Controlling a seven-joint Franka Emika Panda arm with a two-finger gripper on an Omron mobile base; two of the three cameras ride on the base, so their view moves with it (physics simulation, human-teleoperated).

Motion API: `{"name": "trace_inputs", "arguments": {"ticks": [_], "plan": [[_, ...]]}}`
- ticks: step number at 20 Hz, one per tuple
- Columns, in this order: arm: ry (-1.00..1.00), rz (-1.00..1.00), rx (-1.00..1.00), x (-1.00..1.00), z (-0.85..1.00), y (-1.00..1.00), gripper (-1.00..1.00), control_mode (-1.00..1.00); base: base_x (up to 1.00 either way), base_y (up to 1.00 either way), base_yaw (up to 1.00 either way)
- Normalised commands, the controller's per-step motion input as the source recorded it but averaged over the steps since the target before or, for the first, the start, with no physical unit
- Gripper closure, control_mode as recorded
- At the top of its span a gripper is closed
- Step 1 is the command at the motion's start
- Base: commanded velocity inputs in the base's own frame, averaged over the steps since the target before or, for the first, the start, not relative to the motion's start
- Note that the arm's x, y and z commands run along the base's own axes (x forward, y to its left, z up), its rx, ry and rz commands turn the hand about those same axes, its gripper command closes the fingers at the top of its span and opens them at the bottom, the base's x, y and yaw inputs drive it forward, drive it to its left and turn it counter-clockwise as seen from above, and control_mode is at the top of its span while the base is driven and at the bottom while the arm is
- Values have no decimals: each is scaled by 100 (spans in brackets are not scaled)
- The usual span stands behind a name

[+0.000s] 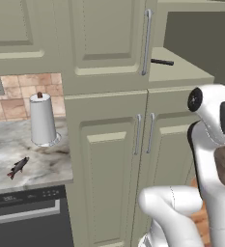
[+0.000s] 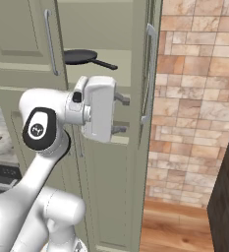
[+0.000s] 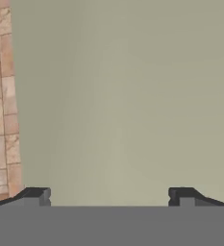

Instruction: Retrieve the pan from the cabinet, then place the raw meat into the pan to avoid contamination.

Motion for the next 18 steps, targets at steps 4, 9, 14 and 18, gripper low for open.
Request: {"name": "trace_inputs", "arguments": {"ticks": [4, 9, 14, 18], "plan": [[0, 3, 0, -17, 0, 44, -100, -100, 0, 0, 0], [0, 1, -2, -12, 0, 49, -100, -100, 0, 0, 0], [-1, 1, -2, -13, 1, 52, -100, -100, 0, 0, 0], [-1, 0, 0, -14, 19, 42, -100, -100, 0, 0, 0]]}}
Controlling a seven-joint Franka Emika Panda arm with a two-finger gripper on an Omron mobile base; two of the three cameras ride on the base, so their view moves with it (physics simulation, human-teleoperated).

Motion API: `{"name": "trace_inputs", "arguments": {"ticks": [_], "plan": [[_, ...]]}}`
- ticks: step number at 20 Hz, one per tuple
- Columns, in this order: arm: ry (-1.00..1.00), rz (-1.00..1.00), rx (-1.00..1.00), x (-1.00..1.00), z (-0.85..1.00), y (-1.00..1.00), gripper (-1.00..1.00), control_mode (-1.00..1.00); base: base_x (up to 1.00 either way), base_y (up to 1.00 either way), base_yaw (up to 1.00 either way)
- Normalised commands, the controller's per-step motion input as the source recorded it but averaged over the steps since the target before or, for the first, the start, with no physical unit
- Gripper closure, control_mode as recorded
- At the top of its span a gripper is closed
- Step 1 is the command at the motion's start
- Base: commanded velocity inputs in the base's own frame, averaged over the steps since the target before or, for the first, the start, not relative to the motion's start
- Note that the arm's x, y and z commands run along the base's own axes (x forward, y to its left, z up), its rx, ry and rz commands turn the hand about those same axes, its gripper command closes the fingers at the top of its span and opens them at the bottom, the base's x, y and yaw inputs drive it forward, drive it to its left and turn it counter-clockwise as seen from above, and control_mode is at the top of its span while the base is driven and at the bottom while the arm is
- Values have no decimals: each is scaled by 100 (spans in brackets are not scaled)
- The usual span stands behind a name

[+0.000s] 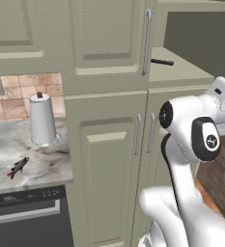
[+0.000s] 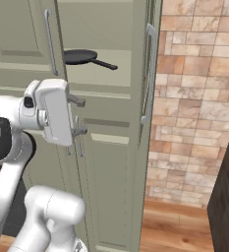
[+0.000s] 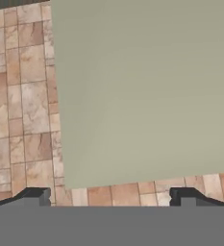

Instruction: Retrieve the pan from the cabinet, then place the raw meat into the pan to avoid contamination.

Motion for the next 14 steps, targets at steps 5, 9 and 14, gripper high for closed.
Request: {"name": "trace_inputs", "arguments": {"ticks": [5, 9, 14], "plan": [[-5, 0, 4, -15, 18, 36, -100, -100, 0, 0, 0], [-7, 0, 8, -6, 6, 26, -100, -100, 0, 0, 0], [-6, 4, 5, -12, -13, 22, -100, -100, 0, 0, 0]]}}
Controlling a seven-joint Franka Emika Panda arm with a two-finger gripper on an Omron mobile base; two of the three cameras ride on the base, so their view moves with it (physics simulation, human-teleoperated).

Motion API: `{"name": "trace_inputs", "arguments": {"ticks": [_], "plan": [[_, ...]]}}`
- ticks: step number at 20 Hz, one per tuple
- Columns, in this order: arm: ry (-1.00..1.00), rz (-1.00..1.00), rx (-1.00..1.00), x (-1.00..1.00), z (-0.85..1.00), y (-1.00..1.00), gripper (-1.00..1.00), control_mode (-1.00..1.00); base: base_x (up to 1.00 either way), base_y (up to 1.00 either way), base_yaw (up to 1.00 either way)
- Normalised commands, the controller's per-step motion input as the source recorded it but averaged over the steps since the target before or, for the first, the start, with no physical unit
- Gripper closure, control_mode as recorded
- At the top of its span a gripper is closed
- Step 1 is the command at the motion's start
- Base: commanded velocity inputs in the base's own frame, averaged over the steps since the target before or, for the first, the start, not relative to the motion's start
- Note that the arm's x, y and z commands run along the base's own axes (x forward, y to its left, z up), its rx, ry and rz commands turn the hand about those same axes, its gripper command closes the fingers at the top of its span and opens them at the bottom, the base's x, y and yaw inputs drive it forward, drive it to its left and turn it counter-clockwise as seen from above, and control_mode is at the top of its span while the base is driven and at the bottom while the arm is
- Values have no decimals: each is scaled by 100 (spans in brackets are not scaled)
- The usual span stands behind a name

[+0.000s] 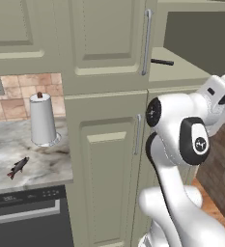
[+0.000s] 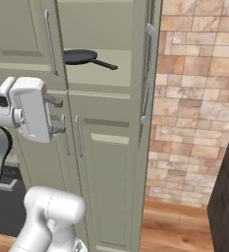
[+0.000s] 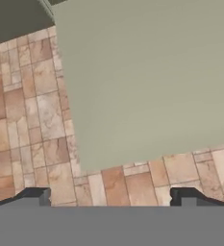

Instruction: Retrieve the pan from the cabinet, then place the raw meat into the pan to avoid contamination.

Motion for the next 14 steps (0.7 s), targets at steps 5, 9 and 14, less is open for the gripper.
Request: {"name": "trace_inputs", "arguments": {"ticks": [5, 9, 14], "plan": [[-7, 6, 8, -7, -30, 20, -100, -100, 0, 0, 0], [-5, 8, 14, 0, -37, 19, -100, -100, 0, 0, 0], [-4, 11, 20, 0, -37, 16, -100, -100, 0, 0, 0]]}}
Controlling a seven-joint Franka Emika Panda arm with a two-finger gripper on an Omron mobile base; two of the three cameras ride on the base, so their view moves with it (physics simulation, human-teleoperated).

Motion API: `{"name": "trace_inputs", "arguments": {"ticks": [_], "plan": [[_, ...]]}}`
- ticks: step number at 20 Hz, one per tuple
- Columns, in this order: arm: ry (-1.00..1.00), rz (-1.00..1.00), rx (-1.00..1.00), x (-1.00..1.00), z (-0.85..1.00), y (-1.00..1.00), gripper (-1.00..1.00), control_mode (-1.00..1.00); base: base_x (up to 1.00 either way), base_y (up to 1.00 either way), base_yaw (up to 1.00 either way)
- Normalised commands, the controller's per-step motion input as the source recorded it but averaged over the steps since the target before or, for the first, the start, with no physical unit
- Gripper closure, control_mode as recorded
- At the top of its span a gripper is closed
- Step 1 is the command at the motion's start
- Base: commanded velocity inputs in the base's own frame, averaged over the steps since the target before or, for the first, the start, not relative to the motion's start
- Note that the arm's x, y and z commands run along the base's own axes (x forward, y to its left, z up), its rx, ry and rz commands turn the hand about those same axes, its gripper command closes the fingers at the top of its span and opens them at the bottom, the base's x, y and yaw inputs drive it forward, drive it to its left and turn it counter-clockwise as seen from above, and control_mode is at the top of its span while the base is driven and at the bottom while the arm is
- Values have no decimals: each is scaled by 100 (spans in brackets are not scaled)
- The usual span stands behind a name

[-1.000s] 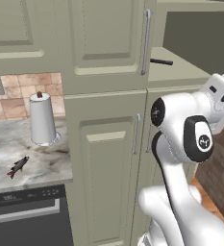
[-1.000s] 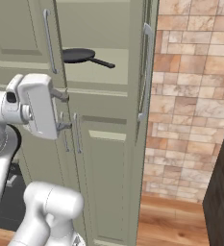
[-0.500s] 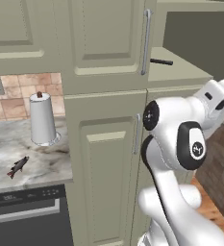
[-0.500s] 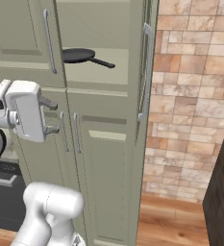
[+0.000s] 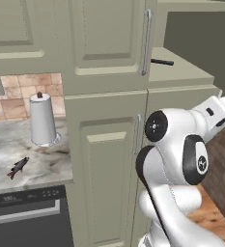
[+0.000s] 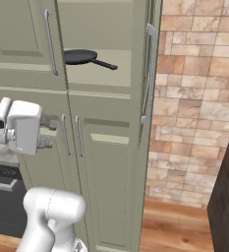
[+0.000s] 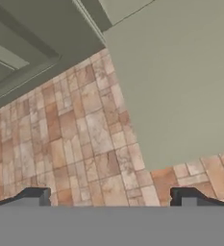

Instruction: Retrieve the pan from the cabinet, then place the raw meat into the pan to avoid contamination.

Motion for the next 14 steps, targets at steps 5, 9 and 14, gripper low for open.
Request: {"name": "trace_inputs", "arguments": {"ticks": [5, 9, 14], "plan": [[-8, 11, 23, 0, -26, 21, -100, -100, 0, 0, 0], [-11, 10, 24, 2, -23, 20, -100, -100, 0, 0, 0], [-12, 11, 25, 12, -16, 19, -100, -100, 0, 0, 0]]}}
